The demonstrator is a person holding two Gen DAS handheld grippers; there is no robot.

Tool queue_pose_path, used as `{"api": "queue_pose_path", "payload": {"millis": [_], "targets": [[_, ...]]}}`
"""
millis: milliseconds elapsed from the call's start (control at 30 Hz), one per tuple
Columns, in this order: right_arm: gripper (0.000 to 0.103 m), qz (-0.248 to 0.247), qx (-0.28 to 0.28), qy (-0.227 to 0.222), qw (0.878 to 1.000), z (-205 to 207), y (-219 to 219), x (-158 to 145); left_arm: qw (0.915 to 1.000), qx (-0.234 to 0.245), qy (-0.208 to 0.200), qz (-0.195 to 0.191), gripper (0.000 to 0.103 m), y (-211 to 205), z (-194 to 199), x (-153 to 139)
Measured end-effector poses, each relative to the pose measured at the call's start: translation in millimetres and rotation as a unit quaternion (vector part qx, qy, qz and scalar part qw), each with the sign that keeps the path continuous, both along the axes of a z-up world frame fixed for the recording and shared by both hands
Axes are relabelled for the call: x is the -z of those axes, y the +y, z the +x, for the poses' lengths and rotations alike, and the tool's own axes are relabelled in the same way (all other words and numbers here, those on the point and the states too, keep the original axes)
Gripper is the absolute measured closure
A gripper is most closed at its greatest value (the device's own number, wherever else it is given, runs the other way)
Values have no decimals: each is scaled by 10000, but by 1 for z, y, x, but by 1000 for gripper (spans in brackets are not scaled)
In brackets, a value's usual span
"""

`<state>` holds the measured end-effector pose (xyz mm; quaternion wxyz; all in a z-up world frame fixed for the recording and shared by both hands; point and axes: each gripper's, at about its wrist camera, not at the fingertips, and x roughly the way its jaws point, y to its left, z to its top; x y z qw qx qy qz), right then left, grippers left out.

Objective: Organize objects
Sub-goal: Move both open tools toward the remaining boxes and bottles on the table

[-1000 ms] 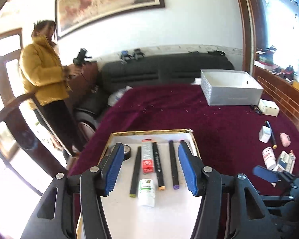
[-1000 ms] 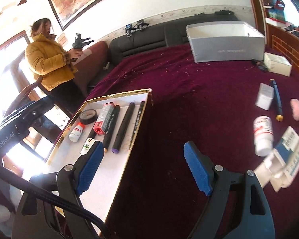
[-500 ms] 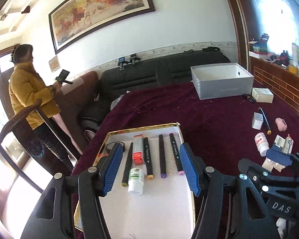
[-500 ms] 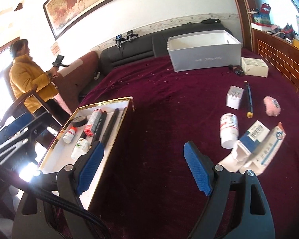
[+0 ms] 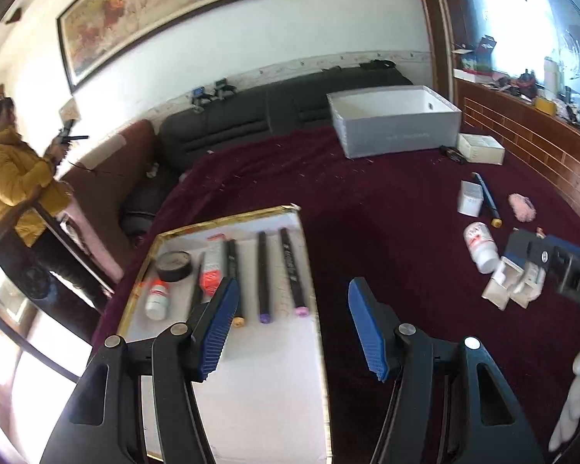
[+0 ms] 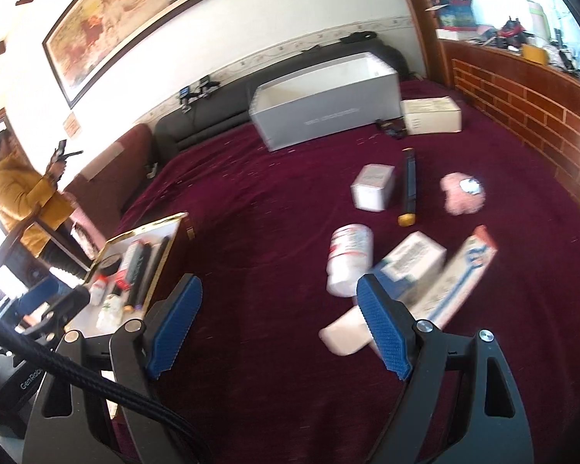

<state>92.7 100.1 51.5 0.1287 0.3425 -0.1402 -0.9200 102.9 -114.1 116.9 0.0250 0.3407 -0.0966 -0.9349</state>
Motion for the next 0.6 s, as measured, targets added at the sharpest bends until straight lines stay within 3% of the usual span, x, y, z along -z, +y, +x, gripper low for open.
{"api": "queue_pose_path", "payload": {"millis": [200, 367, 600], "targets": [[20, 237, 858, 172, 9959, -16, 68, -5, 9950, 813, -519, 265, 50, 45, -13, 15], [20, -104, 1595, 169, 9870, -29, 129, -1, 9887, 1300, -741, 115, 50, 99, -32, 31], [20, -497, 1811, 183, 9820, -29, 156, 17, 9857, 1120, -1150, 512, 50, 128, -85, 47]]}}
